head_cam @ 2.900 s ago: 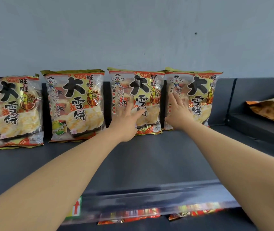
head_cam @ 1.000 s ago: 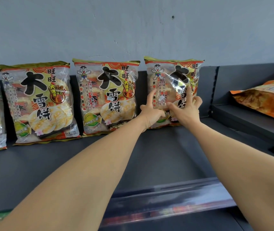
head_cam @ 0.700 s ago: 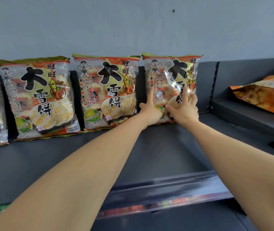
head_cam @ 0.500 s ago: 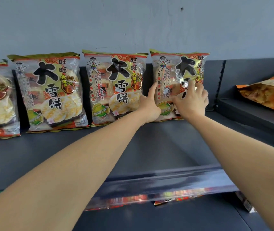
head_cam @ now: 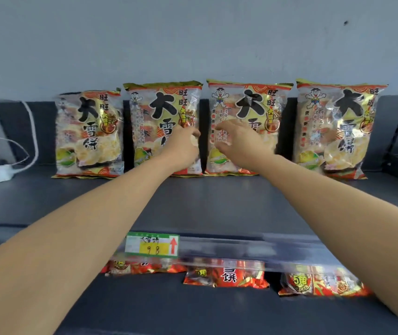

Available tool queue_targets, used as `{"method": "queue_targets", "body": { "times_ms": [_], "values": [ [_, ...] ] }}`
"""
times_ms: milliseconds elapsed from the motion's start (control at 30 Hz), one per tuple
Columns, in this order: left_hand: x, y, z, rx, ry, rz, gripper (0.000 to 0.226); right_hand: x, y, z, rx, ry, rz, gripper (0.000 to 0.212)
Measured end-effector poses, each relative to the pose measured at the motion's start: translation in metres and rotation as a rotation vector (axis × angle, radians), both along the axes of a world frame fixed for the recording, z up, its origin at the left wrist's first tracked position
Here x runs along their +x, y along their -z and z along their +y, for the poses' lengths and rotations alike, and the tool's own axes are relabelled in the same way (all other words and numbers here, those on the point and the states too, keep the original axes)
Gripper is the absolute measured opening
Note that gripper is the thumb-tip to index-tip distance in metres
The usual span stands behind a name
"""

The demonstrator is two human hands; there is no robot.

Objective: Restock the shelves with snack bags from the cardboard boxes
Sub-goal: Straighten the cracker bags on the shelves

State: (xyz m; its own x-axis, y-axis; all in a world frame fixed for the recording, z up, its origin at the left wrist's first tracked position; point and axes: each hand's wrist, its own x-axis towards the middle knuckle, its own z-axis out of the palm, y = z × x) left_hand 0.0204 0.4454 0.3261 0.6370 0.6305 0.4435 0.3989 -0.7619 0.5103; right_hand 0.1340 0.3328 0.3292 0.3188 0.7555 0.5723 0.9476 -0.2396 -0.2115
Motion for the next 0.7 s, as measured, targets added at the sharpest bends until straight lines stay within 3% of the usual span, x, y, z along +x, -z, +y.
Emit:
{"method": "queue_targets", "body": {
  "times_ms": [100,267,367,533,700],
  "values": [
    [-0.052,0.008,0.046,0.024,-0.132,0.033,0.034,-0.043,0.001,0.038,-0.133,-0.076,0.008,0.050],
    [-0.132,0.021,0.128,-0.071,-0.306,0.191,0.044,-0.094,0.013,0.097,-0.278,-0.042,0.001,0.058],
    [-0.160,0.025,0.164,-0.116,-0.247,0.231,0.038,-0.113,0.016,0.121,-0.310,0.016,0.029,0.058],
    [-0.169,0.037,0.190,-0.266,-0.089,0.246,0.072,-0.129,0.019,0.144,-0.393,0.102,0.031,0.061],
    [-0.164,0.043,0.208,-0.256,-0.037,0.211,0.072,-0.130,0.030,0.157,-0.506,0.186,0.038,0.066]
  ]
}}
